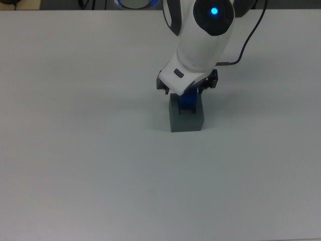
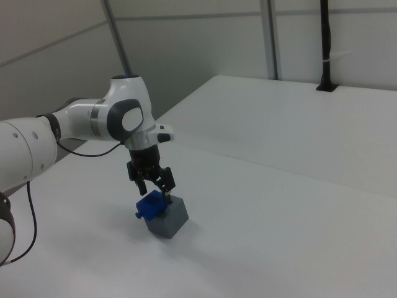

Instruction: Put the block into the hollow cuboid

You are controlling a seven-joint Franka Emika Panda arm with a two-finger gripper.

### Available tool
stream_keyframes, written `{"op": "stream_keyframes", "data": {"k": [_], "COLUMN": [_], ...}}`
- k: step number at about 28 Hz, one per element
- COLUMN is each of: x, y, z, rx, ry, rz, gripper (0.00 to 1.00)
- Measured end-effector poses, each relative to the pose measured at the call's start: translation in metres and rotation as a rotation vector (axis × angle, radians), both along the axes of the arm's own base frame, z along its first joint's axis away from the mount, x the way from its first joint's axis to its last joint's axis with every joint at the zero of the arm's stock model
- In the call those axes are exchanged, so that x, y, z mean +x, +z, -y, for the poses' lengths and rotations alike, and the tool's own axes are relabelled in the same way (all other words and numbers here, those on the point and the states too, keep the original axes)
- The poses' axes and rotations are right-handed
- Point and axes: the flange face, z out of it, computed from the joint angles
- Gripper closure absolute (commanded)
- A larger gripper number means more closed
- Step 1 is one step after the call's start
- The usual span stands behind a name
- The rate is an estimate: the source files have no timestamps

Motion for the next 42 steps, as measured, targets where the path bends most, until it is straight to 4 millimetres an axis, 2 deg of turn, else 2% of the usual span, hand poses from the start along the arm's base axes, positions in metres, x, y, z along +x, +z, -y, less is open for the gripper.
{"op": "stream_keyframes", "data": {"k": [2,7,13,16,18,21,25,37,42], "x": [-0.001,-0.005,-0.015,-0.021,-0.023,-0.024,-0.027,-0.041,-0.037], "y": [-0.001,-0.008,-0.028,-0.036,-0.037,-0.037,-0.033,-0.001,0.001], "z": [-0.001,-0.004,-0.011,-0.018,-0.022,-0.025,-0.023,-0.017,-0.006], "rx": [-0.001,-0.007,-0.017,-0.020,-0.020,-0.019,-0.025,-0.014,0.025], "ry": [0.000,-0.010,-0.017,-0.014,-0.011,-0.008,-0.008,0.055,0.097], "rz": [-0.008,-0.028,-0.070,-0.087,-0.092,-0.091,-0.110,-0.183,-0.196], "gripper": [0.11,0.18,0.27,0.44,0.61,0.72,0.78,0.77,0.76]}}
